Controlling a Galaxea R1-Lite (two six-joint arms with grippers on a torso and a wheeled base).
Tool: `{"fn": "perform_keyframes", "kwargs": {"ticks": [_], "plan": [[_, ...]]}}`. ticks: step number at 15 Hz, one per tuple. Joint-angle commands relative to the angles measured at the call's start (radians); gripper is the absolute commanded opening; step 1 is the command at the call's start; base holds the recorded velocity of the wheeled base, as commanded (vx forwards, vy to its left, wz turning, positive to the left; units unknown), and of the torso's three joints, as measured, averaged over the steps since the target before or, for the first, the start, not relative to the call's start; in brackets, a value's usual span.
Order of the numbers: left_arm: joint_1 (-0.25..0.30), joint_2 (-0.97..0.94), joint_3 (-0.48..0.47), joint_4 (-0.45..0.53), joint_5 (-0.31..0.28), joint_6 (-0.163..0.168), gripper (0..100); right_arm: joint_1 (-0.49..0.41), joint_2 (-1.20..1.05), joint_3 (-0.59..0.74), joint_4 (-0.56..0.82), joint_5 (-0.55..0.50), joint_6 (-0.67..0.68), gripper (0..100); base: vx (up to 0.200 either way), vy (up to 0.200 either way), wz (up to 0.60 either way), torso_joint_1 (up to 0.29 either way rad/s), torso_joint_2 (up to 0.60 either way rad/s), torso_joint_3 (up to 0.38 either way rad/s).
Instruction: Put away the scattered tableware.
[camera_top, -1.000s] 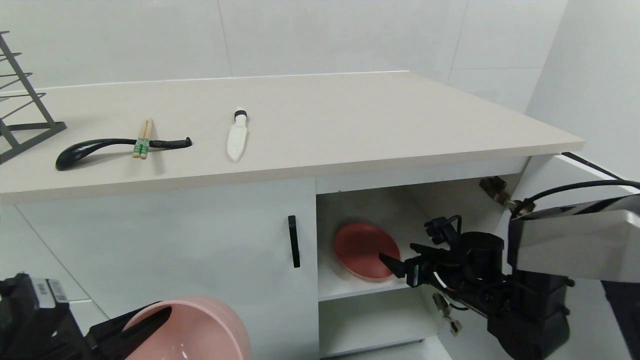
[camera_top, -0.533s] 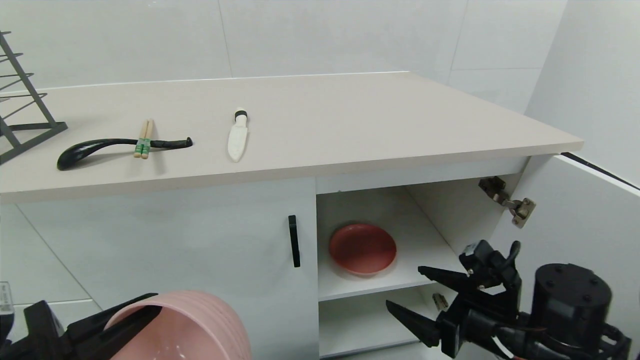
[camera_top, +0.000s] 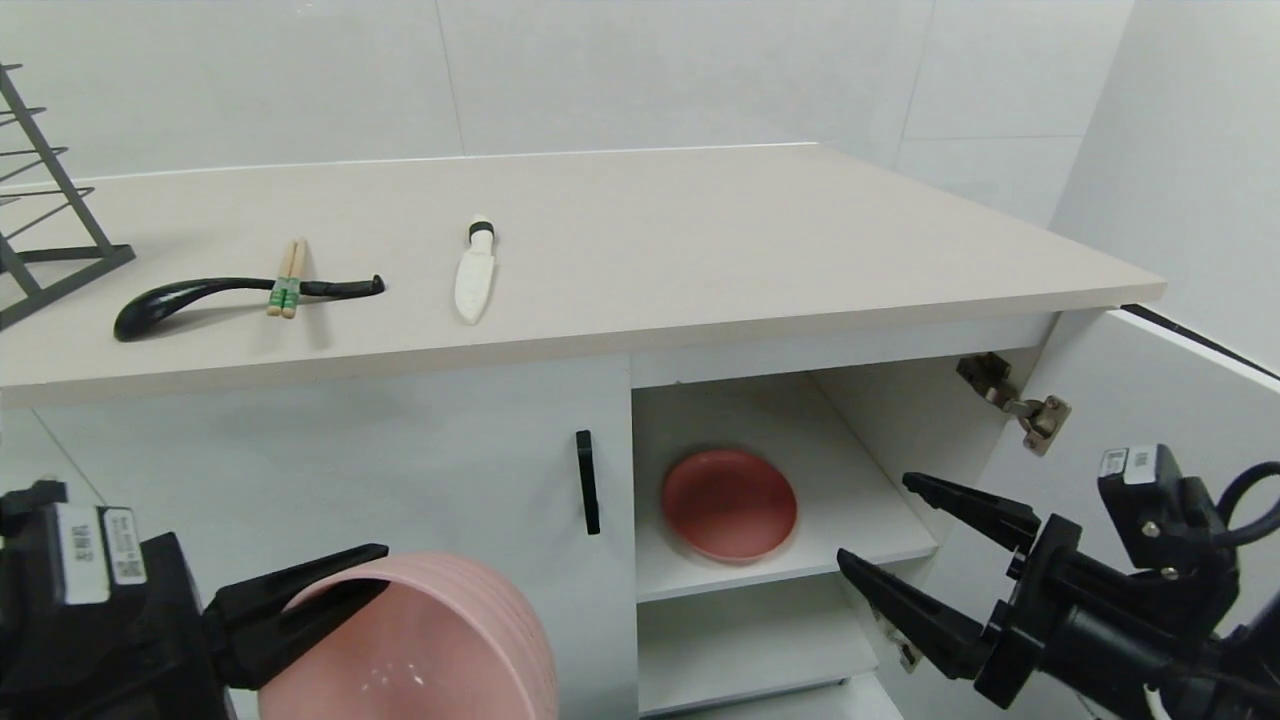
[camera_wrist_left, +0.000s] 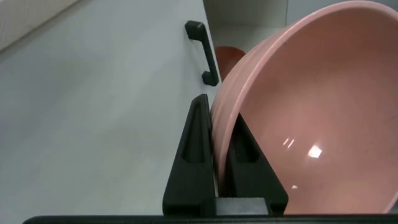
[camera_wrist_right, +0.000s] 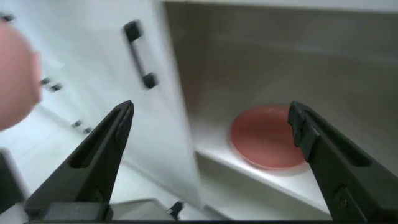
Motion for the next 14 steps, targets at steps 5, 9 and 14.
{"fn": "perform_keyframes", "kwargs": {"ticks": [5, 9, 14], "plan": [[-0.216, 0.360, -0.152, -0.092, 0.074, 0.053, 0, 0.014, -0.024, 0.001, -0.001, -0.076, -0.041, 100, 0.000, 0.000, 0.00, 0.000, 0.00, 0.000], [-0.285, 0.479, -0.178, -0.205, 0.175, 0.053, 0, 0.015, -0.027, 0.001, -0.001, -0.081, -0.038, 100, 0.000, 0.000, 0.00, 0.000, 0.00, 0.000], [-0.342, 0.667, -0.268, -0.340, 0.341, 0.053, 0, 0.009, -0.016, 0.001, -0.001, -0.081, -0.036, 100, 0.000, 0.000, 0.00, 0.000, 0.00, 0.000]]}}
